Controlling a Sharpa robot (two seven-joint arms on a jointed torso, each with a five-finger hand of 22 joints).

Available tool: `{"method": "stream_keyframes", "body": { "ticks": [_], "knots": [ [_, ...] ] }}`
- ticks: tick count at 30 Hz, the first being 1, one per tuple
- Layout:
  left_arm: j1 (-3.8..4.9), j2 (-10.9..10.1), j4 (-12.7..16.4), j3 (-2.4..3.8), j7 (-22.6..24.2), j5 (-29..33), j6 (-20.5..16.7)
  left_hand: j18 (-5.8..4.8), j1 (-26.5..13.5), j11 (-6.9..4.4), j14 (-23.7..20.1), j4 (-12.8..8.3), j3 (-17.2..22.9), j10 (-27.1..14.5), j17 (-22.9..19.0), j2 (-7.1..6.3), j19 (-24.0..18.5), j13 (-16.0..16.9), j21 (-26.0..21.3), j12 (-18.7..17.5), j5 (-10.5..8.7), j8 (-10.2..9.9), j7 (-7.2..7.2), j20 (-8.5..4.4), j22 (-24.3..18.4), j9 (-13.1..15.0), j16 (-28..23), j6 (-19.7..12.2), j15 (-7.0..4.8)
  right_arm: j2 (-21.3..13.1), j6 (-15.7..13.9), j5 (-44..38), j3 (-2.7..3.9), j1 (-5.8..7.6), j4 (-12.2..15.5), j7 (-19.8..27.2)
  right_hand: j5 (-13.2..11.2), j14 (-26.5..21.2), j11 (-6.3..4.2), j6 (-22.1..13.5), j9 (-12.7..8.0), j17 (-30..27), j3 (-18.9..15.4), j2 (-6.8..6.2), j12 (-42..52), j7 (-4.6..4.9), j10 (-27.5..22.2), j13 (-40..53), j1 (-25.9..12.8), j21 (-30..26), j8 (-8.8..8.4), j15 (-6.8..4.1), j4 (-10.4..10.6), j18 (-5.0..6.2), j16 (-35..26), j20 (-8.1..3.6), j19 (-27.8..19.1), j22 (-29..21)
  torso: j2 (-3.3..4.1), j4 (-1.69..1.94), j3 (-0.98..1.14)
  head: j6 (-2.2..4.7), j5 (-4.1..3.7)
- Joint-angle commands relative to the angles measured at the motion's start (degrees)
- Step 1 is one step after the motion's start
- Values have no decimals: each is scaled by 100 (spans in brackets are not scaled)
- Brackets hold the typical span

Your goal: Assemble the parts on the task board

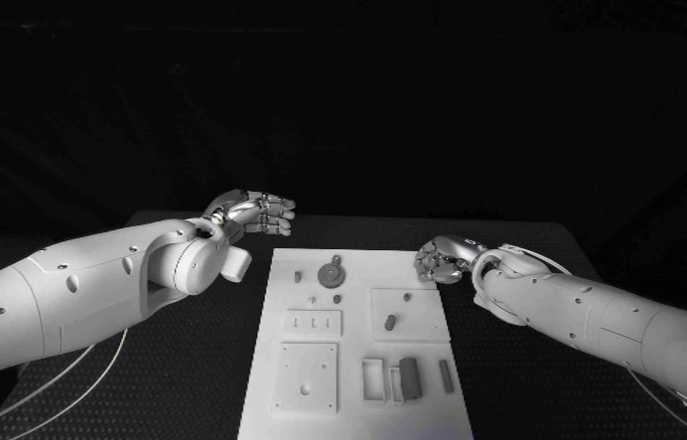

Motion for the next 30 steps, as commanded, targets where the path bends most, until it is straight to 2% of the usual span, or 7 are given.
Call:
{"method": "stream_keyframes", "body": {
  "ticks": [1, 11, 15, 19, 23, 30],
  "knots": [
    [5, 8, 4, 3, 47, -27, 114, 115, -55, -2, 45, -1, 25, -28, 9, -13, 7, 10, -26, -38, 35, 2, 5, 29, 8, -7, -33, -51, 10, -2, -80, -59, -2, -9, 15, 30, 27, -5, -25, 213, 19, -1, 159, -15, 19, 81, 32, -12, 8, 15, 58, -53, 29, 367, 23, 11, -18, 81, -3, -1, 3, -4, -5],
    [6, 4, 5, 3, -25, -189, 167, 121, -102, -59, 100, 51, 30, 92, 61, 30, 41, 69, -27, 22, 36, 87, 24, 18, 42, 21, -51, 106, 0, -92, -225, -114, 0, -4, 170, -9, 30, 8, -52, 334, 14, -10, 348, -69, 18, 48, 53, -22, -74, 37, 92, -79, 3, 367, 27, 6, 13, 80, -8, -7, 2, -11, -6],
    [7, 3, 8, 4, -95, -369, 226, 134, -173, -117, 173, 124, 26, 204, 109, 55, 83, 111, -13, 69, 36, 157, -45, -2, 78, 38, -45, 267, -23, -136, -250, -194, 5, 70, 297, -93, 30, 11, -58, 355, 14, -12, 374, -83, 17, 42, 59, -24, -85, 41, 98, -85, -2, 367, 27, 2, 18, 80, -12, -7, -2, 1, -10],
    [7, 7, 10, 5, -165, -530, 261, 161, -279, -200, 343, 239, 14, 381, 202, 78, 209, 163, 56, 120, 34, 219, -150, -64, 160, 42, 9, 523, -95, -192, -262, -307, 16, 202, 523, -232, 30, 15, -63, 373, 13, -14, 394, -99, 16, 36, 65, -27, -92, 44, 103, -91, -8, 367, 27, -2, 25, 80, -11, -7, -1, 23, -21],
    [8, 19, 20, 5, -354, -705, 350, 161, -333, -238, 416, 288, 1, 479, 266, 61, 266, 192, 92, 110, 29, 214, -197, -98, 219, 24, 23, 648, -130, -253, -253, -383, 35, 325, 820, -426, 30, 18, -67, 382, 13, -15, 404, -110, 15, 33, 69, -29, -95, 47, 106, -94, -10, 367, 27, -5, 30, 79, -15, -9, 0, 49, -22],
    [8, 132, 96, 5, -977, -1204, 303, 158, -522, -273, 482, 413, -90, 591, 380, -96, 314, 233, 127, 71, 6, 175, -238, -137, 309, -11, 29, 781, -164, -317, -219, -683, 103, 514, 1560, -1031, 30, 22, -71, 389, 11, -18, 417, -130, 12, 29, 73, -34, -101, 48, 106, -100, -12, 367, 25, -10, 38, 76, -27, -11, -1, 120, -23]
  ]
}}
